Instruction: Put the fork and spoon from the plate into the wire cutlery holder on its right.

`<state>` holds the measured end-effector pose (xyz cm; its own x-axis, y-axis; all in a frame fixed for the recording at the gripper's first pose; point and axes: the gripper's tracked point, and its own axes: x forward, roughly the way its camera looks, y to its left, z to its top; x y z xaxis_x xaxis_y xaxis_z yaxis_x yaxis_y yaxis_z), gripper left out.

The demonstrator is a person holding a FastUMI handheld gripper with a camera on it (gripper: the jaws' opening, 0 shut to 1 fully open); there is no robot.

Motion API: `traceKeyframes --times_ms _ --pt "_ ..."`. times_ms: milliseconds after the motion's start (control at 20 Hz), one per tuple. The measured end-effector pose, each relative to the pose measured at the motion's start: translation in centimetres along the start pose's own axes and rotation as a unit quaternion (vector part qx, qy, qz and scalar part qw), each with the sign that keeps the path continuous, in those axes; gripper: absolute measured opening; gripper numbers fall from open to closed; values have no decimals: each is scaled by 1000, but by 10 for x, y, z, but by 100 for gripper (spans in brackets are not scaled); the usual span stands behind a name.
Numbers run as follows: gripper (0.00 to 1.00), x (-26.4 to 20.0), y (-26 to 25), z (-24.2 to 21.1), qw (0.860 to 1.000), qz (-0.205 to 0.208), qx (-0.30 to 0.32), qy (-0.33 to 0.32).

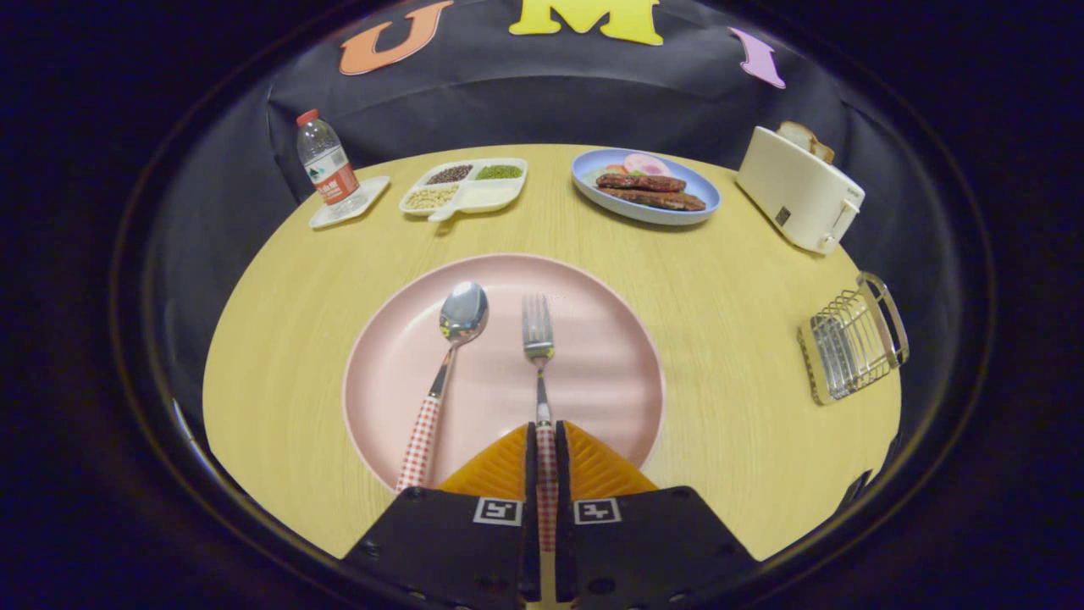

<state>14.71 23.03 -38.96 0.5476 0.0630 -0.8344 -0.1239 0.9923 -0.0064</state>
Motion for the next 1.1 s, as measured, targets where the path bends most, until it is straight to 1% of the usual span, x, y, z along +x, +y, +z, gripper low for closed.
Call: traceKeyframes --times_ms 50,100,250,450,700,1100 --pt "7 -9 1 -2 1000 5 0 2" --pt "3 -7 1 0 1000 9 1 3" --pt "3 -20 -9 6 1000 16 4 -5" --pt "2 -50 -33 13 1000 24 -11 -15" --pt "2 -97 -90 20 999 28 -29 -32" --pt "2 -147 -205 35 999 -8 -9 -43"
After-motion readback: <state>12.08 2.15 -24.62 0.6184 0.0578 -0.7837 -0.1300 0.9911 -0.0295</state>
